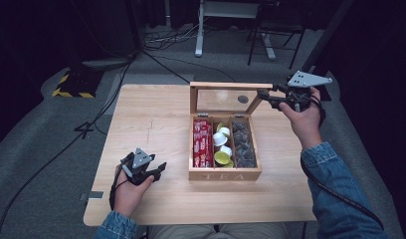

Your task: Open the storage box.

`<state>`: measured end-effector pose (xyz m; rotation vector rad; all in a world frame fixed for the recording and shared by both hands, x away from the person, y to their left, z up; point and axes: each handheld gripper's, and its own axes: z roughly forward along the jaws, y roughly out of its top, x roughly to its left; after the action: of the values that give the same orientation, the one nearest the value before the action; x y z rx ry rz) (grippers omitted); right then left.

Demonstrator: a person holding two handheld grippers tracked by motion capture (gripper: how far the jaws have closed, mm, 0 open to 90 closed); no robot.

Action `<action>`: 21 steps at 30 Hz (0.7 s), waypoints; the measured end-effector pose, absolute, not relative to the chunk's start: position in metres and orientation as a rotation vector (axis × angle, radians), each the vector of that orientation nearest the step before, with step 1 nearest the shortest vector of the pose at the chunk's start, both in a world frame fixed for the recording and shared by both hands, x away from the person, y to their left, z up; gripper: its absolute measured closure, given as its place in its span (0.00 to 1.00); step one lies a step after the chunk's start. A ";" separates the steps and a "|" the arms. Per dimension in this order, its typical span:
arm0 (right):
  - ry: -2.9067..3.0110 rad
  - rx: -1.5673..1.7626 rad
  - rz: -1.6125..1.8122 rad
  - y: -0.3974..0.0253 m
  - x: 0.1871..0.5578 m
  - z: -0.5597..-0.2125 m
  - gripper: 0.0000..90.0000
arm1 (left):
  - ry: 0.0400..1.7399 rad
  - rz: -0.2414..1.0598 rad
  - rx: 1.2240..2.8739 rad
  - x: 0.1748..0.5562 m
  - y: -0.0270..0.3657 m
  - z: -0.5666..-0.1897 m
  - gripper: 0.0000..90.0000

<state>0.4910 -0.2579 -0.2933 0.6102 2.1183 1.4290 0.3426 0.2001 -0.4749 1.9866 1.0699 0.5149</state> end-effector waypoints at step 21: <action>2.127 0.776 1.446 -0.250 0.546 -0.292 0.64 | 1.037 0.494 2.030 0.343 0.198 -0.477 0.53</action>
<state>0.5461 -0.2498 -0.2922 0.7760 2.1274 1.4465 0.3429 0.1977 -0.4769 2.0300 1.0372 0.4943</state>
